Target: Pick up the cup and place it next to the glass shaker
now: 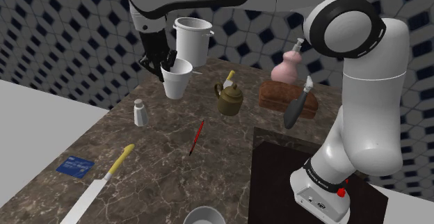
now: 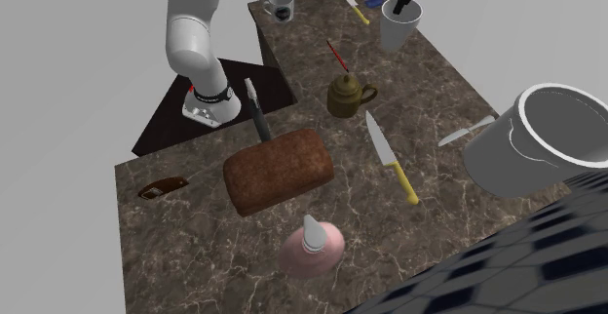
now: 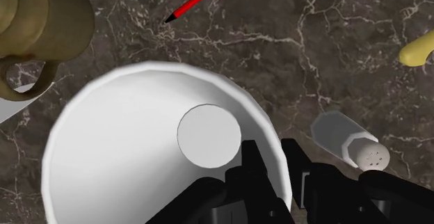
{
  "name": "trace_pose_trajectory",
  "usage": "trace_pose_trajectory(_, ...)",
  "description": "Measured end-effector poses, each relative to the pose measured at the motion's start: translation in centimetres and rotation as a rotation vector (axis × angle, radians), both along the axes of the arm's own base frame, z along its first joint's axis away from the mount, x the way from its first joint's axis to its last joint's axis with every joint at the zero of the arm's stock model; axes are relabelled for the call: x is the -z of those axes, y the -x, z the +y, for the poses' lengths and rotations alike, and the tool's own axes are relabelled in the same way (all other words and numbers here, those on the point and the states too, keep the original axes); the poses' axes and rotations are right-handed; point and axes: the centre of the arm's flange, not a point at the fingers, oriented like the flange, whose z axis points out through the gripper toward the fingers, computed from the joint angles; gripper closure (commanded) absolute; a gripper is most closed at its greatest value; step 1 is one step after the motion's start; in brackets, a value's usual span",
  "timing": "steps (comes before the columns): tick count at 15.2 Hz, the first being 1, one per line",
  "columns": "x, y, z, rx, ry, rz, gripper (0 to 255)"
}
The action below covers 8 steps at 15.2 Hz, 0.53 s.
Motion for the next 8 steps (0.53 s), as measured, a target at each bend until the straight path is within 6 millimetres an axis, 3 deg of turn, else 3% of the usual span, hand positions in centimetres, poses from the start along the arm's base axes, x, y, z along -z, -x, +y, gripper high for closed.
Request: trace_pose_trajectory(8,4.2,-0.2,0.1,0.000,0.000,0.000,255)
